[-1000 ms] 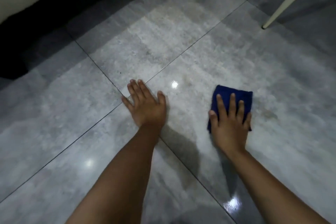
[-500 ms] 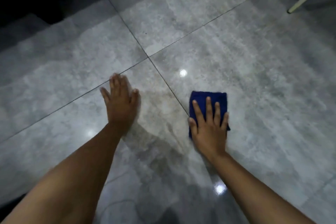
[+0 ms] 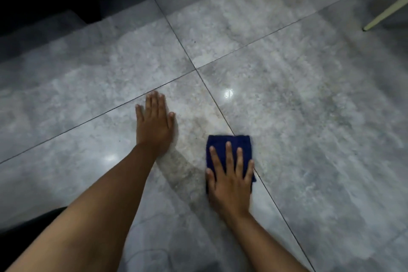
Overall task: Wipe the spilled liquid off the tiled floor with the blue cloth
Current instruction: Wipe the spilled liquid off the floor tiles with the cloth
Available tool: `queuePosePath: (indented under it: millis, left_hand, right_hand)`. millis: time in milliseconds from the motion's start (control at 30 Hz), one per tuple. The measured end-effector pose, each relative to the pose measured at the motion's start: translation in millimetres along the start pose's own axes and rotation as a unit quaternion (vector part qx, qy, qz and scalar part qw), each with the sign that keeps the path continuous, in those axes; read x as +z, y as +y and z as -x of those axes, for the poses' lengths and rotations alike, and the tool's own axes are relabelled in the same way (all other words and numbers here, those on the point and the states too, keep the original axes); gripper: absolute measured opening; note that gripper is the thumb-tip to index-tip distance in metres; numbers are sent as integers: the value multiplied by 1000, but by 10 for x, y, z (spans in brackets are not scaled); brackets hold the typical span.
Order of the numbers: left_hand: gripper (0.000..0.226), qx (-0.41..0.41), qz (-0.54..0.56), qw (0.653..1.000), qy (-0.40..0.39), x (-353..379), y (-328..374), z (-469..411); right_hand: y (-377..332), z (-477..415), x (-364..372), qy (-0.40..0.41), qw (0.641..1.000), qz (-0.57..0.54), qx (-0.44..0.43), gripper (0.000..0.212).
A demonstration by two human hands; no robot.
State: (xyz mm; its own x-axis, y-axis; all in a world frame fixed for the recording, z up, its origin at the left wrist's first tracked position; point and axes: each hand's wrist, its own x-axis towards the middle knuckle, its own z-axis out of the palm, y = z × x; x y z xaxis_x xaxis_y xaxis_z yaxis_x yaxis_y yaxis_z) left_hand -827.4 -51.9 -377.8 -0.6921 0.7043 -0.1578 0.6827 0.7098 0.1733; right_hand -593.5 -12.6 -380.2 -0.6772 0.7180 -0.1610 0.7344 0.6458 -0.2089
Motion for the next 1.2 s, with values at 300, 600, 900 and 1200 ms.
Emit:
queuePosePath:
  millis: [300,600,900,1200]
  left_hand:
    - [61,199,12,979,-38,158,1107,69]
    - [61,309,3,948,-74,506,2537,349]
    - [62,359,18,928,-96,804,3728,883]
    - [68,363,-9,931,-49,957,3784,835]
  right_hand:
    - [889,-65,-228,71,964,-31,255,56]
    - [2083,157,-429,46,922,-52,380,57]
    - [2119,1004,-285,114,882,-75,452,56]
    - [3366,1207,-476,105,796,-99,588,55]
